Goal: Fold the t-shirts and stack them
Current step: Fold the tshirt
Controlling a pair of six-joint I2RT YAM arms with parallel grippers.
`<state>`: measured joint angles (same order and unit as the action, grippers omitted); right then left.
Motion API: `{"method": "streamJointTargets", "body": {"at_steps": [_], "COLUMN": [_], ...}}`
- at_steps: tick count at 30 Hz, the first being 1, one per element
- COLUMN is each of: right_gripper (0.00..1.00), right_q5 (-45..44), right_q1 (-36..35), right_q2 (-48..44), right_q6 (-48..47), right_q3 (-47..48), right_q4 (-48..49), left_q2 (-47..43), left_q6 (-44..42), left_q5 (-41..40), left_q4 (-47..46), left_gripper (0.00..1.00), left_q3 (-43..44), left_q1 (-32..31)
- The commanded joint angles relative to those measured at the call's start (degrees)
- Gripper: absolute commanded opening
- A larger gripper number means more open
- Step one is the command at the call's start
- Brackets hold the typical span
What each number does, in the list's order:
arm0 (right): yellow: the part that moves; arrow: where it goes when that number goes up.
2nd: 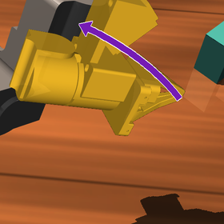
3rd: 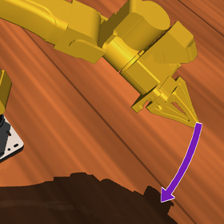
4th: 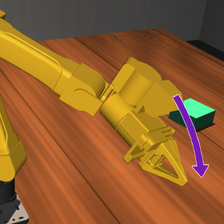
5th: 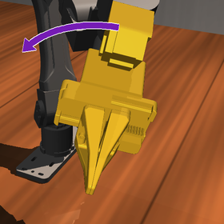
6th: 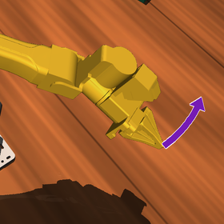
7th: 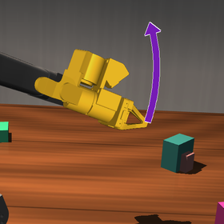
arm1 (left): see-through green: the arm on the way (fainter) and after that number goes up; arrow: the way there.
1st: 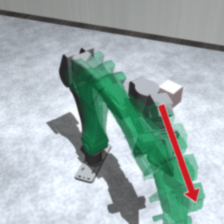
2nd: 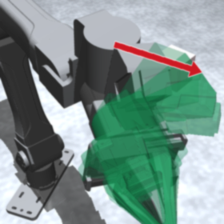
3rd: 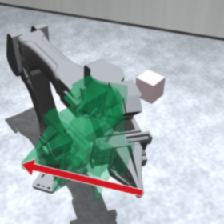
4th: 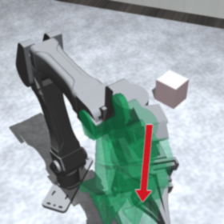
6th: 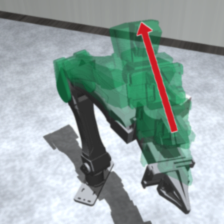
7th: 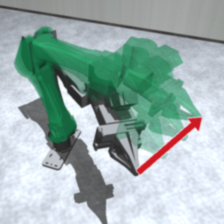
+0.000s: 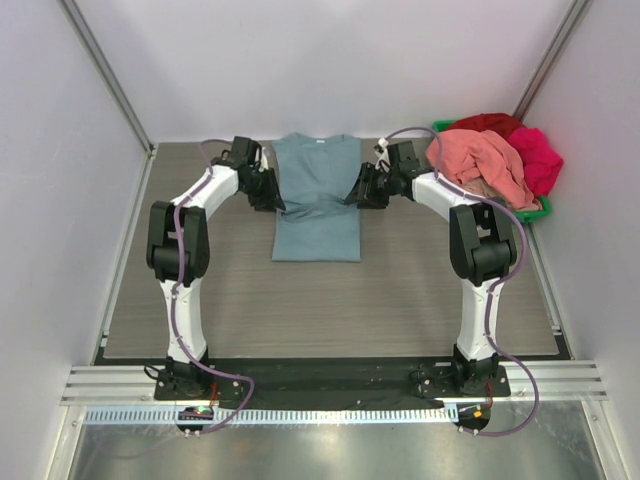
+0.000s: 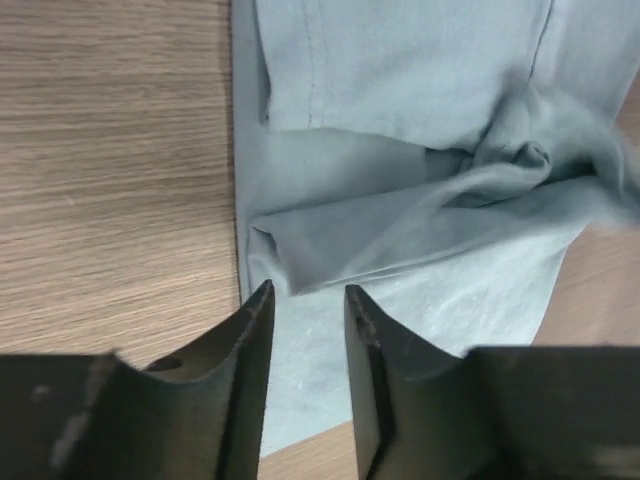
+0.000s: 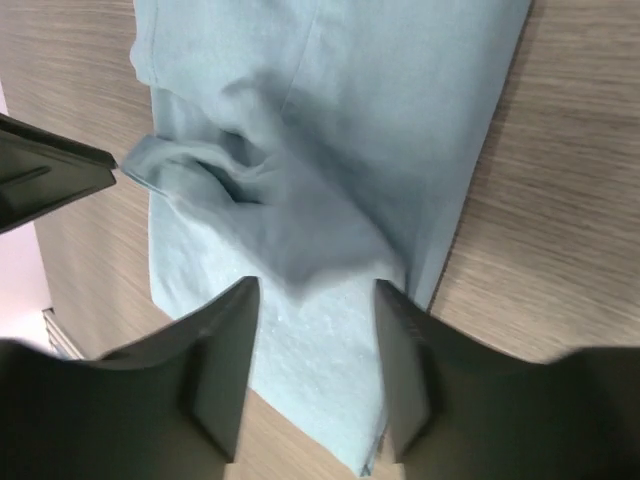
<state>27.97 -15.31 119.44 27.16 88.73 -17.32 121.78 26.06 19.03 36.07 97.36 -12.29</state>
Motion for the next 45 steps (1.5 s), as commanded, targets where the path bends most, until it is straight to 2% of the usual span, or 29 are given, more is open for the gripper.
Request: {"method": "streamJointTargets", "body": {"at_steps": [1,5,8,9,12,14,16,18,20,31,45], "right_gripper": [0.58,0.61,0.61,0.61,0.61,0.61,0.61,0.60,0.59,0.56,0.52], "right_q5": [-0.8,-0.6,1.3,2.0,4.5,5.8,6.1,6.0,5.9,6.2,7.6], "right_q1": [0.4,1.1,1.7,1.7,1.7,1.7,1.7,1.7,1.6,1.6,0.3], "right_q2": [-1.8,-6.3,-11.7,-13.0,-17.3,-19.9,-21.3,-22.2,-22.1,-18.7,-12.9], "right_q6": [-1.8,-1.2,0.8,1.0,3.5,5.0,5.6,6.0,6.4,8.6,11.8], "right_q3": [2.0,-0.9,-8.4,-10.3,-18.6,-22.7,-27.4,-30.3,-31.5,-33.4,-31.4], "right_q4": [2.3,1.4,0.0,-0.3,-0.7,-0.1,0.2,0.4,0.7,4.0,7.0], "left_q2": [-0.9,-4.0,-8.2,-9.2,-12.4,-14.4,-14.8,-15.0,-14.9,-12.4,-10.8], "left_q6": [-1.6,-2.1,-2.0,-1.8,-0.8,2.3,4.1,6.7,8.0,10.5,9.6], "left_q5": [-2.2,-3.5,-4.4,-3.2,3.1,7.0,13.8,16.2,17.8,17.6,16.6], "left_q4": [0.4,2.3,5.1,5.9,7.5,6.1,2.6,0.4,-2.0,-5.0,-4.4], "left_gripper": [0.37,0.47,0.56,0.62,0.70,0.70,0.63,0.55,0.53,0.50,0.47], "left_q3": [2.6,1.3,-1.9,-3.0,-9.0,-14.7,-20.3,-23.3,-25.9,-27.3,-28.1], "left_q1": [0.6,1.0,1.8,2.0,2.9,3.5,4.4,4.5,4.4,4.4,4.3]}}
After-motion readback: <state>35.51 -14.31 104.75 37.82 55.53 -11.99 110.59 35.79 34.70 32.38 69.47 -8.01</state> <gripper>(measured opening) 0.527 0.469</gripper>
